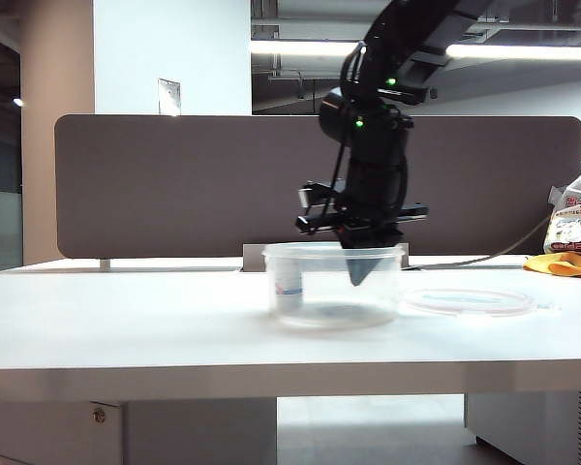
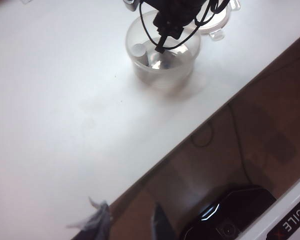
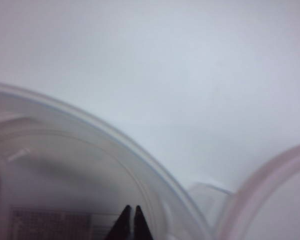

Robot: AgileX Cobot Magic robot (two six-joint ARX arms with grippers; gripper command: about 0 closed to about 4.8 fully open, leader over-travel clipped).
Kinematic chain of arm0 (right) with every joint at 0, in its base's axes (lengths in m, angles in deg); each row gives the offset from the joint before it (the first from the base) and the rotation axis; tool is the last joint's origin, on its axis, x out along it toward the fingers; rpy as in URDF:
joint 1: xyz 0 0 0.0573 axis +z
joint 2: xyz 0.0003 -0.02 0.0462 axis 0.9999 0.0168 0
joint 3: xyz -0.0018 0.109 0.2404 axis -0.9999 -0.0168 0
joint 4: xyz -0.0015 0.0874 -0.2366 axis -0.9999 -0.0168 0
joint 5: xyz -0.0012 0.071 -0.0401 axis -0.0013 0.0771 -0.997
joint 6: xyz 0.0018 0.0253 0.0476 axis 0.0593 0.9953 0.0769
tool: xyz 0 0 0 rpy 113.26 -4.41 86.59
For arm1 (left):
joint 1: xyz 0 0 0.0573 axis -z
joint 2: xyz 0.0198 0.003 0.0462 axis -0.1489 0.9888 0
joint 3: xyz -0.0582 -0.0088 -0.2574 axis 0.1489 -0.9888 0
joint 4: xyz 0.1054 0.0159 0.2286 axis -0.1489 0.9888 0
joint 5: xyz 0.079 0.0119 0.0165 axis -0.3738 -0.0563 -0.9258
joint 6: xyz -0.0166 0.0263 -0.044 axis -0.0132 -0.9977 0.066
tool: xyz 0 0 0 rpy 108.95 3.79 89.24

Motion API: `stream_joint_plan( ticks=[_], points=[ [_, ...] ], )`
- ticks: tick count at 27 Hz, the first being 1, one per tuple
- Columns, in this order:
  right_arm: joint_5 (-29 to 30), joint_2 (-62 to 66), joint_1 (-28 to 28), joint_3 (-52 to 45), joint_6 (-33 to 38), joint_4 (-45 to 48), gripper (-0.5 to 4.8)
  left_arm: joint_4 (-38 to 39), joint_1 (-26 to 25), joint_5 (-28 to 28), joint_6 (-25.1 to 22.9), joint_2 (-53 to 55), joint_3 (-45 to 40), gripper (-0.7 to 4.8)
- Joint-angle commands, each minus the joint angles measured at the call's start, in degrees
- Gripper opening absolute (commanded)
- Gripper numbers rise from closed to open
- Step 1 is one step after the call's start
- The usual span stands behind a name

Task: Remove the lid of the round box, pick up the small white medicine bottle inside, and place it on the table.

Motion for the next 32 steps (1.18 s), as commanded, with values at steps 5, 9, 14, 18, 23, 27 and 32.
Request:
stream_joint_plan(
  ticks=[5,9,14,18,23,27,32],
  points=[
    [4.3,-2.2,-0.6,0.4,0.2,4.4,-0.07,-1.2,0.1,-0.2,-0.1,0.3,0.0,1.11],
    [7.8,-3.1,-0.4,0.4,1.3,7.5,-0.07,-1.2,0.1,-0.2,-0.1,1.1,0.0,1.11],
    [10.3,-3.2,-0.4,0.4,2.7,7.4,-0.07,-1.2,0.1,-0.2,-0.1,1.4,0.0,1.11],
    [12.6,-3.8,-0.5,0.4,2.5,5.5,0.73,-1.5,0.1,-0.2,-0.3,1.4,0.0,1.11],
    [12.6,-5.0,-0.5,0.4,2.5,3.4,2.75,-1.6,0.1,-0.2,-0.3,1.4,0.0,1.11],
    [12.6,-6.3,-0.5,0.4,2.0,0.8,2.74,-1.6,0.1,-0.2,-0.3,1.3,0.0,1.11],
    [12.6,-8.2,-0.4,0.4,-4.8,-3.7,2.61,-1.6,0.1,-0.2,-1.4,1.4,0.0,1.11]
  ],
)
